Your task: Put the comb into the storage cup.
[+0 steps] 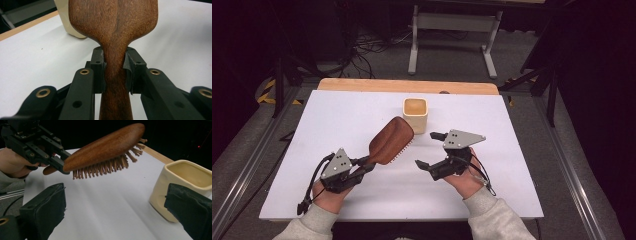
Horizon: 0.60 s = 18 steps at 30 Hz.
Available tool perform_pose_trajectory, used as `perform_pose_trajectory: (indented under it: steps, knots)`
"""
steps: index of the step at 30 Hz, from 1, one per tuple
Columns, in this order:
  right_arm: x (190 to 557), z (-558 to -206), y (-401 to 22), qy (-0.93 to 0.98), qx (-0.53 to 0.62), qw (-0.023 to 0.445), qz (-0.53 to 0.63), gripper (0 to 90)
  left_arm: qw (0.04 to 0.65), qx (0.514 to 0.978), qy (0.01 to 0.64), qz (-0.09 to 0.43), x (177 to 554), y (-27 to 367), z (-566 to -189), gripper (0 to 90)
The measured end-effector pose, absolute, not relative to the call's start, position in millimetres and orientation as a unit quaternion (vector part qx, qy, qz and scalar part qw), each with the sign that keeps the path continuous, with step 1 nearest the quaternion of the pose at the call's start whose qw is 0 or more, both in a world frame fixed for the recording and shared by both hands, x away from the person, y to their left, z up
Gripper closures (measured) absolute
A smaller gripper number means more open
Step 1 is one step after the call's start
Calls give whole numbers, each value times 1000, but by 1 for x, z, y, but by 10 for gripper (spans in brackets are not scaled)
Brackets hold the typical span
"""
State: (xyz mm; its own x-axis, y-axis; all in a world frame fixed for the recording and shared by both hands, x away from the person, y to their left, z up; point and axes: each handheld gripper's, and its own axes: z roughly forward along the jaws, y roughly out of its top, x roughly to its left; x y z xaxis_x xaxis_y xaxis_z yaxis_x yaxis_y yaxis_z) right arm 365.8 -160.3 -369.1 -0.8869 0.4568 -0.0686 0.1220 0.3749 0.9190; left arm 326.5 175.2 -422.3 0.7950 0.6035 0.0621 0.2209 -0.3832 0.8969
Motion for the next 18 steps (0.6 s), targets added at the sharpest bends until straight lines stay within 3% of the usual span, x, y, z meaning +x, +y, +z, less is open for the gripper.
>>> perform_pose_trajectory:
  steps: [18]
  knots:
    - [389,-367,-114,833,199,108,505,21,491,813,247,193,324,170,-424,722]
